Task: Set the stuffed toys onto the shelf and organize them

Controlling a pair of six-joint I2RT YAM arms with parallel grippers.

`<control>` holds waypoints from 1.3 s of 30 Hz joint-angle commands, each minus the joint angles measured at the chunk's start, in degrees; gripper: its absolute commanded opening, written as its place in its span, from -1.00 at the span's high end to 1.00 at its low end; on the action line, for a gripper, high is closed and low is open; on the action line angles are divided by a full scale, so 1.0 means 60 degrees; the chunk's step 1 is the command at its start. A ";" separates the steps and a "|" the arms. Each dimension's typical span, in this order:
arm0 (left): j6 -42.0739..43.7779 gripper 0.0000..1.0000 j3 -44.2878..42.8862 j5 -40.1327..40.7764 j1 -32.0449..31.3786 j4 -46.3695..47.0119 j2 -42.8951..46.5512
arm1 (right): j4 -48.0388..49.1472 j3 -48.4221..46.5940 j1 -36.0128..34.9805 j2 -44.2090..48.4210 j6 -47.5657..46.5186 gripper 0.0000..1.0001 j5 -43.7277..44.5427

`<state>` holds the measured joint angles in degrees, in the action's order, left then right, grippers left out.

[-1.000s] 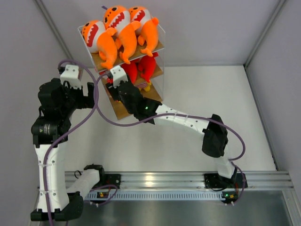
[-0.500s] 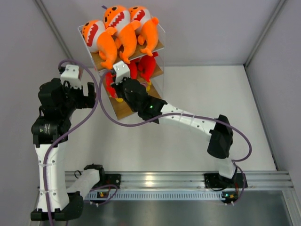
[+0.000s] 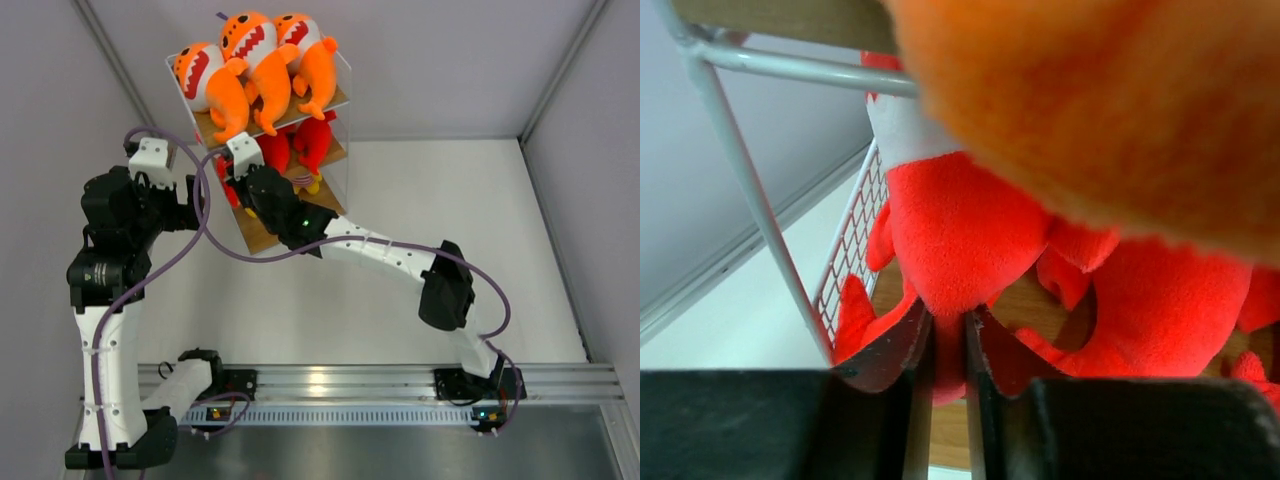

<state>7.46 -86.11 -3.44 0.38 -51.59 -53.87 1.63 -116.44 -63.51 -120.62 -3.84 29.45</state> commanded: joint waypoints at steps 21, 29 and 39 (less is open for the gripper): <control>0.0074 -0.96 -0.0019 -0.0042 0.0009 0.0088 0.0057 | 0.0754 0.2077 0.0169 0.2655 -0.0343 -0.59 -0.0251; 0.0250 -0.96 0.0156 0.0471 0.0009 0.0088 0.0203 | 0.0083 0.3848 0.0198 0.4806 -0.0225 -0.78 -0.1466; 0.0455 -0.96 0.1210 0.2009 0.0082 0.0088 0.0306 | -0.3274 0.6631 0.2333 0.7620 0.1791 -0.99 -0.1332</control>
<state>9.30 -80.49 4.62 0.40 -51.55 -52.84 -11.20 -81.08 -56.42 -80.07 -1.06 22.39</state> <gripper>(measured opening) 0.983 0.992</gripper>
